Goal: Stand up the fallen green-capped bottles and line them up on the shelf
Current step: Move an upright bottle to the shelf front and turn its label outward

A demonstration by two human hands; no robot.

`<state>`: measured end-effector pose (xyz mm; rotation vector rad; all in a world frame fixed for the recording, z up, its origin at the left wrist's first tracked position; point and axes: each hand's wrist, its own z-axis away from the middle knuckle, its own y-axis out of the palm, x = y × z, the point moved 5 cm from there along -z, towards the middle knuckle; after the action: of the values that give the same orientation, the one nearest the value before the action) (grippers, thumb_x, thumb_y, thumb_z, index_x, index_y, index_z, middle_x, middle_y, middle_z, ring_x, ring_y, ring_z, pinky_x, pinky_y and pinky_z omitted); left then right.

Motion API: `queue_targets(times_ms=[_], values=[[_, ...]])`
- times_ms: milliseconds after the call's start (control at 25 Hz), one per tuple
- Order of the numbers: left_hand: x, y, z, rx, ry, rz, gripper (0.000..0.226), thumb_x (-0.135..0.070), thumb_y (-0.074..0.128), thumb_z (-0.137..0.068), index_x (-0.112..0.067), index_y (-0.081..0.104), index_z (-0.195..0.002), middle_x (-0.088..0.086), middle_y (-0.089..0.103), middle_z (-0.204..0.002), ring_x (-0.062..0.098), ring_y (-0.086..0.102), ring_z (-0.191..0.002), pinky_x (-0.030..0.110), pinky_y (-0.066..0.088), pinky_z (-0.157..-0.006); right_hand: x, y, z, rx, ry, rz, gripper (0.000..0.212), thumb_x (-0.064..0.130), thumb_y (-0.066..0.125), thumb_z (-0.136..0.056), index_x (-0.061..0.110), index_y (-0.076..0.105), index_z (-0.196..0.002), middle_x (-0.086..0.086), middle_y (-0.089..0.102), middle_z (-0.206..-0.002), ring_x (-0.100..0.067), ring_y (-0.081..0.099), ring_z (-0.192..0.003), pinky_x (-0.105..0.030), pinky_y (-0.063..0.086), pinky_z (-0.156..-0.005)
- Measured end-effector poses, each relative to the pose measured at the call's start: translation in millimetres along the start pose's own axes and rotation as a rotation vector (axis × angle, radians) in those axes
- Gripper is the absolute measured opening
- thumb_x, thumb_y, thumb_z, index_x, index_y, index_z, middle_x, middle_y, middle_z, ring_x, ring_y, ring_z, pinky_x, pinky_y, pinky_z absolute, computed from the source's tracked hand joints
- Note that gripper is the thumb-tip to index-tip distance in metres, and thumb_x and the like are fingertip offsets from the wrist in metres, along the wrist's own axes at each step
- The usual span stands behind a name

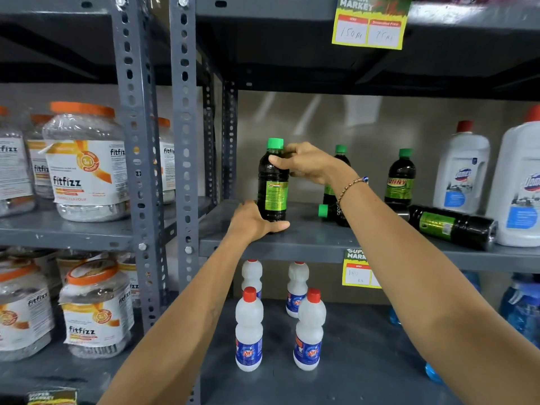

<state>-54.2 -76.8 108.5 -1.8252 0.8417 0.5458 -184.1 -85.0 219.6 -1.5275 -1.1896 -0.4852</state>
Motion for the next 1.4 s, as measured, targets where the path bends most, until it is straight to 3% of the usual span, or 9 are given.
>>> queue_targets(times_ms=[160, 280, 440, 600, 720, 920, 1080, 1200, 1400], values=[[10, -3, -2, 0.177, -0.011, 0.226, 0.077, -0.021, 0.076, -0.079, -0.003, 0.024, -0.134, 0.009, 0.054, -0.129, 0.021, 0.052, -0.120, 0.034, 0.043, -0.099, -1, 3, 6, -0.044, -0.018, 0.060, 0.052, 0.038, 0.070, -0.084, 0.007, 0.054, -0.122, -0.004, 0.061, -0.115, -0.015, 0.056, -0.105, -0.029, 0.041, -0.090], [6, -4, 2, 0.177, 0.021, 0.237, 0.075, -0.030, 0.079, -0.076, -0.006, 0.031, -0.128, 0.001, 0.053, -0.118, 0.017, 0.052, -0.114, 0.029, 0.042, -0.090, -6, 5, 6, 0.078, -0.001, -0.054, 0.042, 0.025, 0.060, -0.093, 0.003, 0.055, -0.128, -0.013, 0.061, -0.130, -0.022, 0.056, -0.120, -0.033, 0.041, -0.105], [-4, 4, 1, 0.024, 0.045, 0.091, 0.084, -0.043, 0.082, -0.067, -0.006, 0.035, -0.127, 0.004, 0.056, -0.118, 0.021, 0.053, -0.112, 0.029, 0.042, -0.084, -6, 3, 4, 0.062, -0.003, -0.026, 0.042, 0.018, 0.063, -0.091, 0.004, 0.054, -0.130, -0.014, 0.061, -0.131, -0.025, 0.055, -0.123, -0.031, 0.045, -0.099], [4, 8, -12, 0.146, -0.007, 0.165, 0.065, -0.035, 0.082, -0.066, -0.020, 0.051, -0.122, 0.005, 0.059, -0.126, 0.025, 0.047, -0.125, 0.041, 0.037, -0.107, -1, 6, 10, -0.044, -0.006, 0.135, 0.067, 0.039, 0.075, -0.078, 0.006, 0.043, -0.126, 0.000, 0.058, -0.115, -0.013, 0.056, -0.105, -0.023, 0.043, -0.079], [5, 7, -10, 0.201, 0.000, 0.293, 0.062, -0.013, 0.077, -0.077, -0.014, 0.044, -0.130, 0.001, 0.060, -0.123, 0.019, 0.053, -0.118, 0.038, 0.038, -0.107, -6, 5, 12, -0.065, 0.004, 0.121, 0.082, 0.047, 0.071, -0.080, 0.005, 0.031, -0.138, -0.001, 0.050, -0.123, -0.014, 0.048, -0.111, -0.028, 0.039, -0.090], [10, 0, -7, 0.212, -0.013, 0.386, 0.060, 0.000, 0.070, -0.082, -0.006, 0.038, -0.133, 0.005, 0.059, -0.117, 0.020, 0.053, -0.118, 0.031, 0.040, -0.100, -8, -10, 16, -0.017, 0.017, 0.010, 0.057, 0.032, 0.059, -0.093, 0.007, 0.040, -0.141, -0.005, 0.053, -0.137, -0.019, 0.047, -0.129, -0.040, 0.036, -0.110], [5, 0, -2, 0.255, 0.005, 0.346, 0.065, -0.021, 0.080, -0.075, -0.012, 0.043, -0.128, -0.001, 0.060, -0.116, 0.015, 0.055, -0.112, 0.031, 0.041, -0.101, -5, -6, 12, 0.016, 0.003, -0.041, 0.045, 0.013, 0.054, -0.096, 0.002, 0.042, -0.138, -0.011, 0.059, -0.134, -0.022, 0.053, -0.127, -0.036, 0.040, -0.109], [3, 1, -4, 0.162, 0.029, 0.186, 0.086, -0.053, 0.085, -0.052, -0.017, 0.049, -0.121, -0.006, 0.064, -0.110, 0.014, 0.059, -0.105, 0.035, 0.047, -0.096, -3, -3, 12, -0.035, -0.025, 0.006, 0.041, 0.018, 0.059, -0.094, 0.004, 0.050, -0.132, -0.011, 0.062, -0.127, -0.024, 0.056, -0.123, -0.042, 0.042, -0.108], [1, 0, -4, 0.139, 0.000, 0.173, 0.089, -0.031, 0.085, -0.068, -0.008, 0.027, -0.132, 0.002, 0.056, -0.121, 0.020, 0.052, -0.114, 0.039, 0.043, -0.100, 1, -2, 13, -0.083, -0.057, 0.060, 0.051, 0.025, 0.066, -0.089, 0.003, 0.051, -0.132, -0.010, 0.060, -0.126, -0.017, 0.055, -0.109, -0.019, 0.045, -0.075]])
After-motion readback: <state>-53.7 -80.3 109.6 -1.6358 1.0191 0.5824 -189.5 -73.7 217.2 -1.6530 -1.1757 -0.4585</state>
